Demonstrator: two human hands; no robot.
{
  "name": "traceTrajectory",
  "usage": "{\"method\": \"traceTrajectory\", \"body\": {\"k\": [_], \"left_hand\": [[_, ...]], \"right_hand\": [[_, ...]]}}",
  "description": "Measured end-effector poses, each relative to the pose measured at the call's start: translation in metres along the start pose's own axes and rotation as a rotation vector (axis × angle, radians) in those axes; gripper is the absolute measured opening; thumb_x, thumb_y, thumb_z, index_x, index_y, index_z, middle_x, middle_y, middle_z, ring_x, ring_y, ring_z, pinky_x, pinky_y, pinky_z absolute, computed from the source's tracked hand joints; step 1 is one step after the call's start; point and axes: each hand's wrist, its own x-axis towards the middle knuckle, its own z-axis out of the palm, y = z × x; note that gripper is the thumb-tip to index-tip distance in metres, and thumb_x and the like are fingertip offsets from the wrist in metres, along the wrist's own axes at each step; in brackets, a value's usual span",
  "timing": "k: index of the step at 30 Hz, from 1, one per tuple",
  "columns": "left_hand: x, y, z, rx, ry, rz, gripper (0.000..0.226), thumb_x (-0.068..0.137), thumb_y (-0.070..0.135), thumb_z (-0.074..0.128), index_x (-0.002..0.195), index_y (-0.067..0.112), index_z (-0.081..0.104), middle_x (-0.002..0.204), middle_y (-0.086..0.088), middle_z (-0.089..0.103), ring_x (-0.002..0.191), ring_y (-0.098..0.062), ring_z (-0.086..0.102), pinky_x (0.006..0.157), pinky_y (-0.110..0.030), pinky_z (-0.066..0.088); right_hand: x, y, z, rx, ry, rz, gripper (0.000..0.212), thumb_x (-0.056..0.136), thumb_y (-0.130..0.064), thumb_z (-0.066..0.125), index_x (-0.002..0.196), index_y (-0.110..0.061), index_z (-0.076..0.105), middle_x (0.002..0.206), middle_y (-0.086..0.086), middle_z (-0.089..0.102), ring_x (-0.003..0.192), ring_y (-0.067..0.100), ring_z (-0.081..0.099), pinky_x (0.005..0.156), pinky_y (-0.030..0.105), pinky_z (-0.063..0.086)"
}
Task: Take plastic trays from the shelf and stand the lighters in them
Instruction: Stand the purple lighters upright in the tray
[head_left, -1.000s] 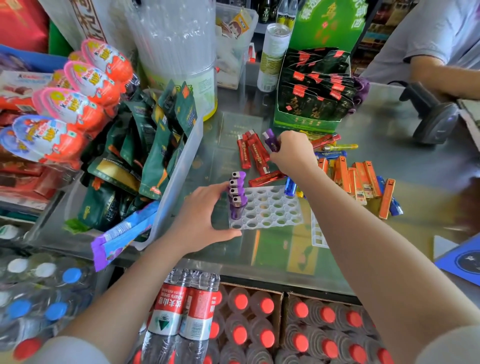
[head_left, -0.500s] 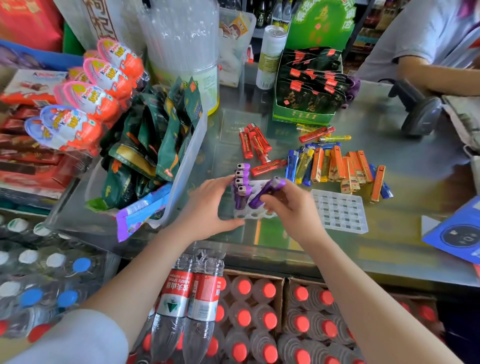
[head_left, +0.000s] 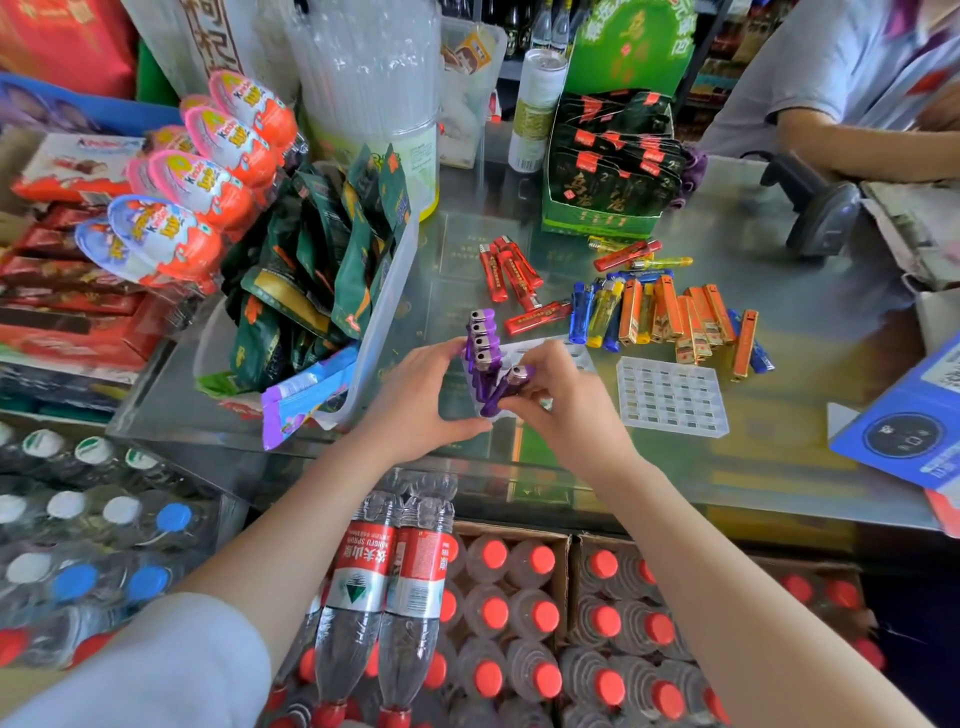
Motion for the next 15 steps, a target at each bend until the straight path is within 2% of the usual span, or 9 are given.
{"method": "traceTrajectory", "body": {"k": [1,4,9,13,15], "left_hand": [[0.001,0.000,0.000,-0.005,-0.002,-0.008,0.079,0.064,0.047,0.075,0.131,0.021,0.042,0.129,0.001,0.051,0.121,-0.017,0.042,0.101,-0.038,0.036],[0.003,-0.004,0.002,-0.022,-0.015,-0.011,0.077,0.061,0.058,0.069,0.127,0.027,0.044,0.124,0.006,0.054,0.119,-0.014,0.045,0.099,-0.040,0.039],[0.003,-0.006,0.003,-0.022,-0.004,-0.013,0.073,0.060,0.061,0.064,0.123,0.029,0.046,0.119,0.008,0.056,0.115,-0.013,0.046,0.095,-0.040,0.041],[0.004,-0.005,0.002,-0.026,0.000,0.001,0.068,0.061,0.058,0.065,0.120,0.028,0.048,0.116,0.008,0.057,0.112,-0.013,0.048,0.094,-0.040,0.042],[0.004,-0.005,0.002,-0.033,0.007,0.009,0.062,0.063,0.053,0.068,0.117,0.029,0.050,0.113,0.009,0.059,0.109,-0.013,0.050,0.092,-0.040,0.043]], "right_hand": [[0.001,-0.001,-0.001,-0.010,-0.021,0.009,0.030,0.079,-0.013,0.070,0.097,-0.007,0.047,0.087,0.009,0.069,0.071,0.022,0.063,0.065,0.029,0.048],[0.004,-0.001,0.002,-0.053,-0.064,0.000,0.023,0.078,-0.016,0.071,0.092,-0.004,0.056,0.082,0.005,0.066,0.063,0.012,0.053,0.059,0.015,0.040],[0.004,0.001,0.008,-0.082,-0.029,0.004,0.018,0.078,-0.022,0.070,0.084,-0.007,0.061,0.076,-0.003,0.054,0.063,0.019,0.050,0.059,0.035,0.043],[0.007,0.000,0.003,-0.169,-0.092,-0.062,0.020,0.081,-0.023,0.068,0.089,-0.007,0.060,0.079,-0.009,0.047,0.066,0.013,0.045,0.055,0.026,0.037],[0.013,0.006,-0.006,-0.251,-0.179,-0.064,0.020,0.083,-0.020,0.065,0.100,-0.010,0.060,0.093,-0.004,0.056,0.074,0.009,0.045,0.060,0.025,0.039]]}}
